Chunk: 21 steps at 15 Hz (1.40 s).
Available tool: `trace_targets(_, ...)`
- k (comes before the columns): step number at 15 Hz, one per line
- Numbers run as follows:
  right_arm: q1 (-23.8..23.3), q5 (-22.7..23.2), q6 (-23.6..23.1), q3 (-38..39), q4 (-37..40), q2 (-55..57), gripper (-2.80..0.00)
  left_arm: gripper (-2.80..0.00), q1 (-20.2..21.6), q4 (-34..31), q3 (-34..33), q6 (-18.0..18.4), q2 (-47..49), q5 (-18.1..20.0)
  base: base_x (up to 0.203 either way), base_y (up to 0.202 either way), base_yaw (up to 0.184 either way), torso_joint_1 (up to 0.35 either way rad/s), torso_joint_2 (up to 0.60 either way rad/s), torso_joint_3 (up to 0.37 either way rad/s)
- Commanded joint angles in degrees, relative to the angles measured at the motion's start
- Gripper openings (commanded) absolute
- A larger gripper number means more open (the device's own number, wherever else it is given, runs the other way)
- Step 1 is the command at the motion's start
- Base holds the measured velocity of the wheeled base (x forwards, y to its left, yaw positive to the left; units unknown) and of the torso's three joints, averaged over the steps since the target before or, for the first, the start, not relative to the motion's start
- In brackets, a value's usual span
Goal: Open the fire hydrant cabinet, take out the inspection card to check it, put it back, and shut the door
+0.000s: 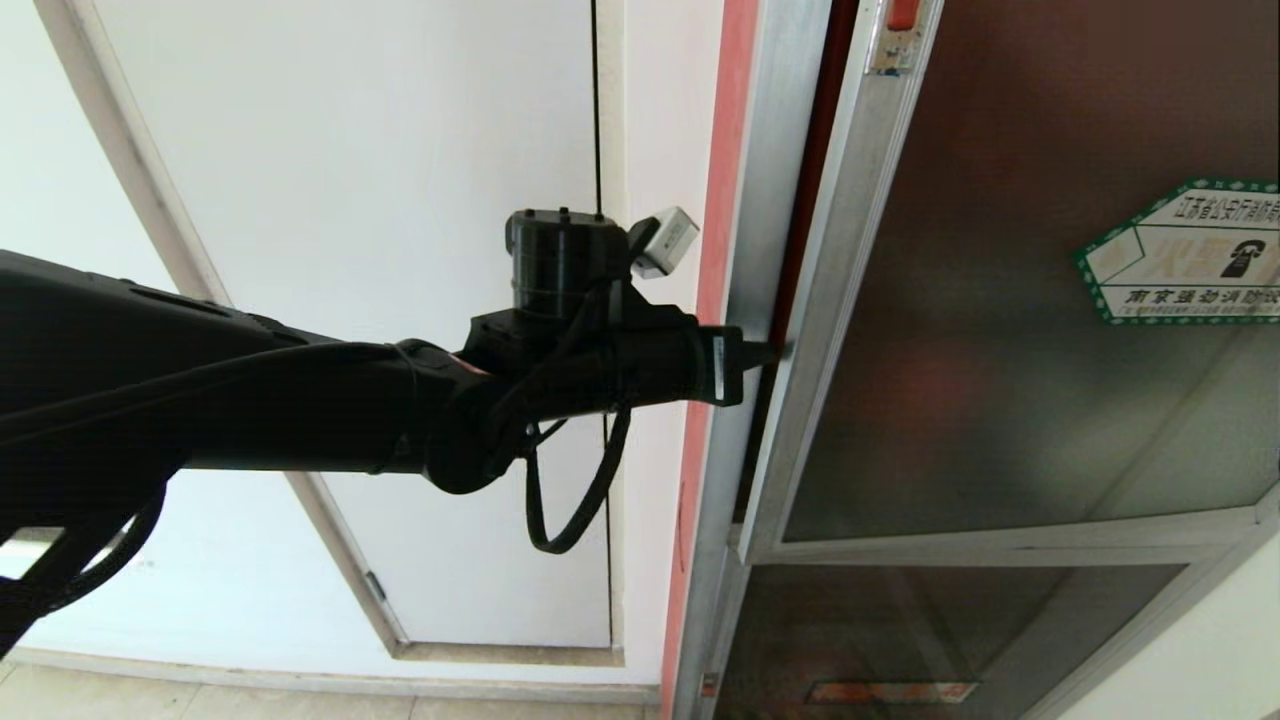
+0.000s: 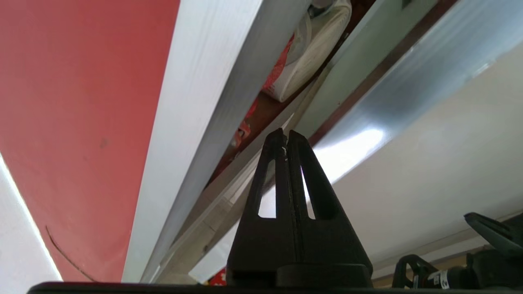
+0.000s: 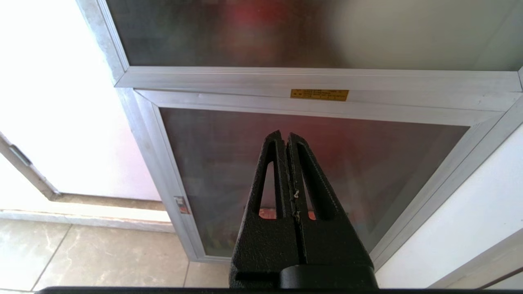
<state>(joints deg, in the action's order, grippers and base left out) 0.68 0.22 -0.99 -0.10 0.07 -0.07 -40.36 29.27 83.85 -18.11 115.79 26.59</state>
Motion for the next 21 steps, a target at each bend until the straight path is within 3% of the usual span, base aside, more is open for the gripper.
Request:
trace_targets(1, 0.0, 0.0, -0.1, 0.0, 0.0, 0.1, -2.8, -2.8, -0.1, 0.3, 1.5, 0.0, 1.4, 0.0, 0.0, 0.0, 0.0, 0.0, 0.0, 0.0)
trace_targets(6, 0.0, 0.1, -0.1, 0.0, -0.1, 0.1, -2.8, -2.8, -1.5, 0.1, 1.8, 0.0, 1.4, -0.1, 0.0, 0.0, 0.0, 0.0, 0.0, 0.0)
trace_targets(21, 0.0, 0.1, -0.4, 0.0, 0.0, 0.1, -2.8, -2.8, -14.2, 0.6, -7.9, 0.9, -7.4, 0.0, 0.0, 0.0, 0.0, 0.0, 0.0, 0.0)
